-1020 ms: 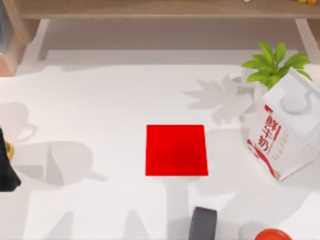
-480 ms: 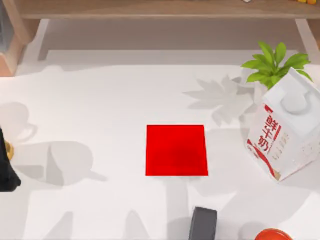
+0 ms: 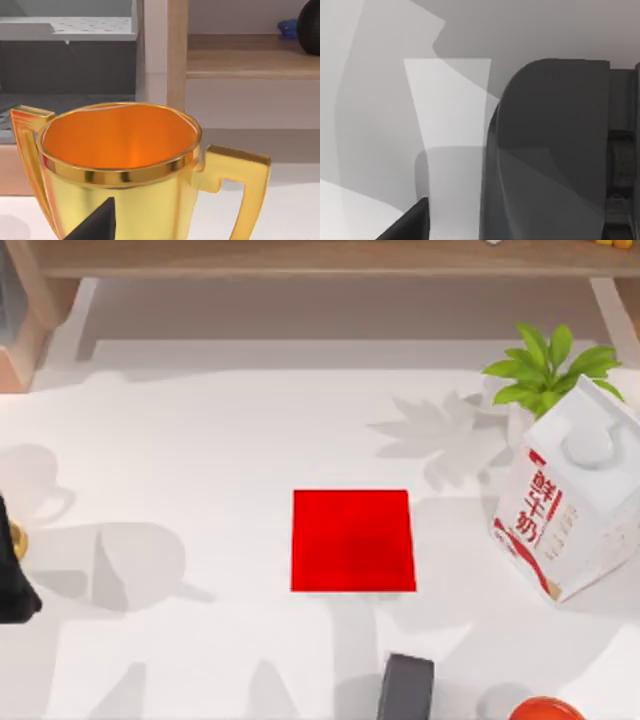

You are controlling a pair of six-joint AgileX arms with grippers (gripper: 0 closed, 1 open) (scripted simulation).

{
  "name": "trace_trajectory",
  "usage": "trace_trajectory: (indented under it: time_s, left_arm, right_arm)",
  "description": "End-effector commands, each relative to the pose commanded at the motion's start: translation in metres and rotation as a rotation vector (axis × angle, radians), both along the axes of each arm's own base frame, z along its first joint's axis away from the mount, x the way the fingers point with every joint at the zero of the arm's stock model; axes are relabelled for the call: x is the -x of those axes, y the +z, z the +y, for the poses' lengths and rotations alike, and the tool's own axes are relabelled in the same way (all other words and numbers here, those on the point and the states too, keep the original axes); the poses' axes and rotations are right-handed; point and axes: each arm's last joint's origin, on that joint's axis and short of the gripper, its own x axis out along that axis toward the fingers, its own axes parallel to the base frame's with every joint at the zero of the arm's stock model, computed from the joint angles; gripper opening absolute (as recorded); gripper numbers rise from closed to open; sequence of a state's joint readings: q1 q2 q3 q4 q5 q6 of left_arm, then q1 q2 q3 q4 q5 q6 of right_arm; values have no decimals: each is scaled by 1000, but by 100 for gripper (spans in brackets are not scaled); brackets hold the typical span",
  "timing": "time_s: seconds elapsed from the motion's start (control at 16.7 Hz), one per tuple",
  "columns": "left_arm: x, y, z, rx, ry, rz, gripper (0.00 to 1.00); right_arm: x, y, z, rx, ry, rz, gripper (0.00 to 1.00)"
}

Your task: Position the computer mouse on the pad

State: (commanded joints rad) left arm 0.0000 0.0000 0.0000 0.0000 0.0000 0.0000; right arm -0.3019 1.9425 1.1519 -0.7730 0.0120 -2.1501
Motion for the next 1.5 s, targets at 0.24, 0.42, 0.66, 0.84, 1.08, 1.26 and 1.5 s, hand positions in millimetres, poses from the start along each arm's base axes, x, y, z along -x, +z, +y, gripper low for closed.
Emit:
trace_trajectory:
  time_s: [0.24,0.42,0.66,0.84,1.08,1.26,1.5]
  left_arm:
    - [0,0,0,0,0,0,100]
    - [0,0,0,0,0,0,100]
    - [0,0,0,0,0,0,100]
    - [0,0,0,0,0,0,100]
    - [0,0,0,0,0,0,100]
    - [0,0,0,0,0,0,100]
    - [0,0,0,0,0,0,100]
  right_arm:
    - [0,14,5,-11,-3,-7,0]
    - [-3,48,6,-6,-16,-53,0]
    - [-3,93,-2,24,-47,-99,0]
    - [-1,104,-4,20,-32,-57,0]
    - [0,100,0,0,0,0,0]
    - [1,100,-1,1,-5,-3,0]
    - [-3,107,3,7,-47,-17,0]
